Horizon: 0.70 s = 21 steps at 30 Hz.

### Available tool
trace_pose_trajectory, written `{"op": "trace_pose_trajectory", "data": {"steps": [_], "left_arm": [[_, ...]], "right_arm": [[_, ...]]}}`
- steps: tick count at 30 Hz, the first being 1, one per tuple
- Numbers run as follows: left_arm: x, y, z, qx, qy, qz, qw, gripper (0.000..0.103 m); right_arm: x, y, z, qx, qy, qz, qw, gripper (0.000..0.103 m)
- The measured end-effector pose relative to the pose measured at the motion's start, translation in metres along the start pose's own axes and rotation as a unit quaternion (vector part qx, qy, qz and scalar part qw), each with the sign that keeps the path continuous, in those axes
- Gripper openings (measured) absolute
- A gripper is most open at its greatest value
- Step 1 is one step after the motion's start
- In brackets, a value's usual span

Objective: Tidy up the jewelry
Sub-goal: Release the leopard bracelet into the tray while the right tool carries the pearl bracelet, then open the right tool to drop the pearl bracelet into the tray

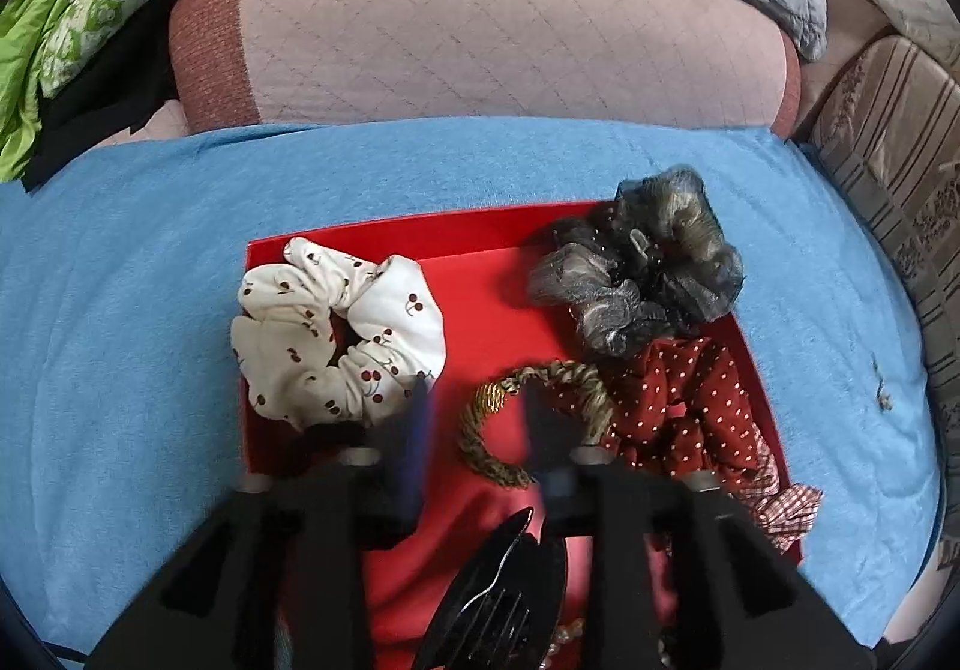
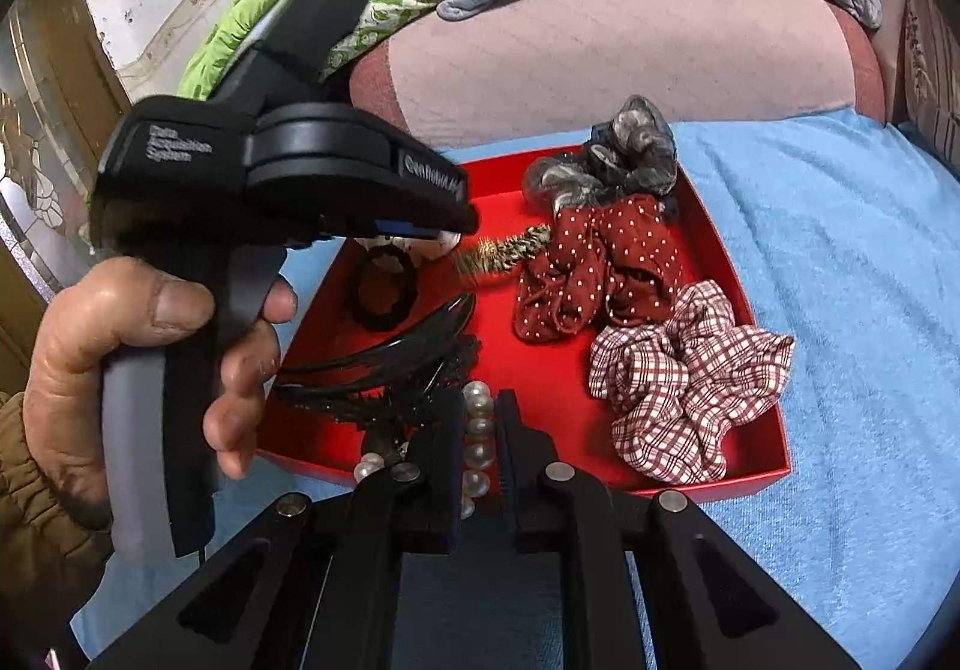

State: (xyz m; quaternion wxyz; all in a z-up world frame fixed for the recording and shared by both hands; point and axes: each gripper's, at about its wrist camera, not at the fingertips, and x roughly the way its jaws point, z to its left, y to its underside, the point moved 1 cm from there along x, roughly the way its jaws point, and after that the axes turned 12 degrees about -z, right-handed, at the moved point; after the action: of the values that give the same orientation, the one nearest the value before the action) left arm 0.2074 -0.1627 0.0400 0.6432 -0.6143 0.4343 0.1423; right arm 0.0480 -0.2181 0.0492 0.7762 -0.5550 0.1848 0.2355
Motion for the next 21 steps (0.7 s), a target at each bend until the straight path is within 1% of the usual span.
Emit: {"op": "trace_pose_trajectory", "data": {"steps": [2, 4, 6, 7, 11, 14, 18, 21], "left_arm": [[-0.006, -0.002, 0.003, -0.010, 0.004, -0.010, 0.9999, 0.044], [-0.012, -0.005, 0.004, -0.019, 0.015, -0.011, 0.9996, 0.045], [-0.019, -0.007, 0.006, -0.028, 0.021, -0.016, 0.9993, 0.045], [-0.023, -0.008, 0.007, -0.031, 0.023, -0.019, 0.9991, 0.045], [-0.045, -0.013, 0.011, -0.041, 0.031, -0.039, 0.9979, 0.046], [-0.064, -0.016, 0.018, -0.052, 0.032, -0.057, 0.9965, 0.050], [-0.084, -0.015, 0.026, -0.065, 0.027, -0.071, 0.9950, 0.051], [-0.096, -0.010, 0.029, -0.060, 0.015, -0.080, 0.9949, 0.051]], "right_arm": [[0.001, 0.000, -0.001, 0.003, 0.000, 0.005, 1.000, 0.013], [0.001, 0.000, -0.002, 0.007, 0.001, 0.005, 1.000, 0.019], [-0.001, -0.001, -0.004, 0.011, 0.003, 0.004, 1.000, 0.042], [-0.002, -0.003, -0.004, 0.013, 0.004, 0.000, 1.000, 0.046], [-0.013, -0.010, -0.004, 0.009, 0.002, -0.016, 1.000, 0.047], [-0.025, -0.015, -0.003, 0.001, 0.002, -0.029, 1.000, 0.048], [-0.040, -0.020, -0.007, 0.006, 0.004, -0.040, 0.999, 0.048], [-0.051, -0.023, -0.015, 0.011, 0.011, -0.047, 0.999, 0.048]]}}
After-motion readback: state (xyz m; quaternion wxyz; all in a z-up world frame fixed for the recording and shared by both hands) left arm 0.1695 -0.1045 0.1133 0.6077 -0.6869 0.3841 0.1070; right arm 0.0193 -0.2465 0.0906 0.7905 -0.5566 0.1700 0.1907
